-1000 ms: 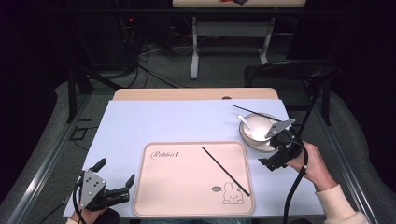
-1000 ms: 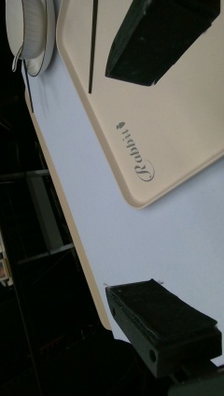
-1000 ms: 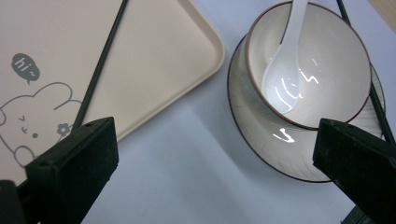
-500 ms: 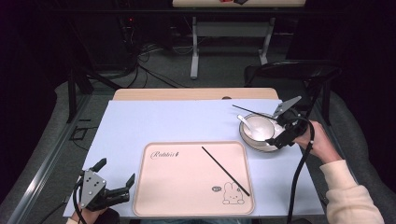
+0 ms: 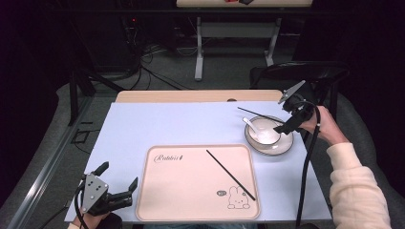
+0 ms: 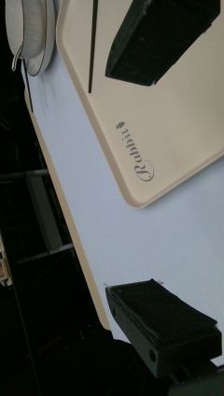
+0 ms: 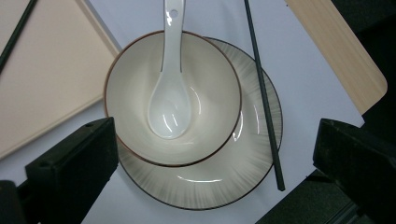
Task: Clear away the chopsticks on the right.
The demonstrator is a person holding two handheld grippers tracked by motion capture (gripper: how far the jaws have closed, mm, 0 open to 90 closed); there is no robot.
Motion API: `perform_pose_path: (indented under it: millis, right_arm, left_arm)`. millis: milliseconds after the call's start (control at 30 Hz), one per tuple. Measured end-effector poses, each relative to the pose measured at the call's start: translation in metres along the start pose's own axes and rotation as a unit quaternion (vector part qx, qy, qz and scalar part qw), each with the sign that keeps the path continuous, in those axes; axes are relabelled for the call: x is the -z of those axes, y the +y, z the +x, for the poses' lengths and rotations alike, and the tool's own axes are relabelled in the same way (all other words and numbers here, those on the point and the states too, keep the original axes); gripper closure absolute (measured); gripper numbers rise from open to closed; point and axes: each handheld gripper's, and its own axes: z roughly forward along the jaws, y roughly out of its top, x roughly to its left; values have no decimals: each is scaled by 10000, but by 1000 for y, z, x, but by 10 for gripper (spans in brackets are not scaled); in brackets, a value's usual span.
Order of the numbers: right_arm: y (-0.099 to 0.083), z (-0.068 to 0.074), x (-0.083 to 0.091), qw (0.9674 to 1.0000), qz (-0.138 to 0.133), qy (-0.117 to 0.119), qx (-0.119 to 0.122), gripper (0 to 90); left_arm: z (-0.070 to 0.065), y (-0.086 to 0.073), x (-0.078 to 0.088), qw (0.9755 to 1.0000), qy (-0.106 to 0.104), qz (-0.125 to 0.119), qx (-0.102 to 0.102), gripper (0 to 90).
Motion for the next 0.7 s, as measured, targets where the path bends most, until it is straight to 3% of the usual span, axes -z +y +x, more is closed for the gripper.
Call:
perform_pose_path:
  millis: [67,100,233,300,333,367,433,500,600,700]
  right_arm:
    - [1,-4,-3,9998,139,-103,22,0]
    - [2,-7,-5,9998,171,-25,51,0]
    - [5,-19,-10,9998,167,-47,-124,0]
    - [7,-23,-13,9998,176,-100,-36,0]
    - [8,-26,-17,9995,271,-92,-125,0]
    - [8,-29,-18,9994,274,-75,-213,0]
    - [10,-36,-20,9996,147,-165,-171,1]
    - [11,-40,-21,9994,110,-249,-208,29]
    - [12,-44,-30,9988,311,-338,-168,67]
    - [11,-51,-43,9978,465,-431,-196,174]
  left_arm:
    - [0,0,0,10000,1,1,-5,0]
    - [0,0,0,10000,-2,5,-13,0]
    - [0,0,0,10000,-5,16,-6,0]
    - [0,0,0,10000,2,13,12,0]
    - [0,0,0,10000,0,16,9,0]
    - [0,0,0,10000,-4,20,-4,0]
    - [0,0,0,10000,-5,19,-5,0]
    - [0,0,0,10000,-2,18,7,0]
    - [0,0,-1,10000,-12,22,9,0]
    - [0,0,0,10000,-1,17,14,0]
